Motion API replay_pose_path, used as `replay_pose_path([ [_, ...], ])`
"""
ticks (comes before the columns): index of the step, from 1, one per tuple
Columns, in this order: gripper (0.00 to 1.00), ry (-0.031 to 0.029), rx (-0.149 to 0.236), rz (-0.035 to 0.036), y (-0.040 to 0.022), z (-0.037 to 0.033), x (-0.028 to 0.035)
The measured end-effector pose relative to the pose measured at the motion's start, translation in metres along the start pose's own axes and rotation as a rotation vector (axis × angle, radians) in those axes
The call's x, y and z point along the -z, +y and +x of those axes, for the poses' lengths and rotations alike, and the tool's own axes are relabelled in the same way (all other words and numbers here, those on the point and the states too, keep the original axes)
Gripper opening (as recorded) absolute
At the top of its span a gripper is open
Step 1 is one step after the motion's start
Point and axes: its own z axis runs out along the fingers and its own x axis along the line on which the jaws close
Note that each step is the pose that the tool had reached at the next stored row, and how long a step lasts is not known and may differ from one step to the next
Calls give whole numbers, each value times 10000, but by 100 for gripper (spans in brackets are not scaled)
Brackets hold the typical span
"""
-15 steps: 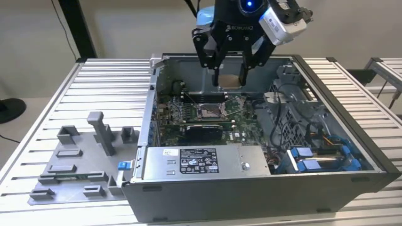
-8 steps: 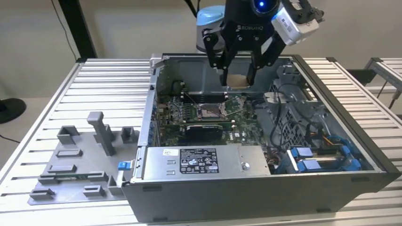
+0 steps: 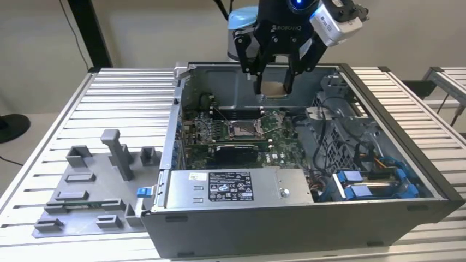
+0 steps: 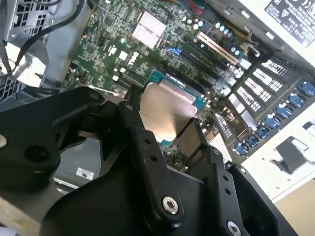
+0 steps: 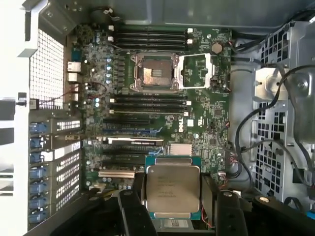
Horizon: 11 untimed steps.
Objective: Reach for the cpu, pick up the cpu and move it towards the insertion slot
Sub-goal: 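Pick up the cpu and move it towards the insertion slot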
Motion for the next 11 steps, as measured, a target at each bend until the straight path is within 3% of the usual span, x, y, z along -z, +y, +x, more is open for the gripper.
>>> replay_pose_path([
  [11,0,0,0,0,392,159,-57],
])
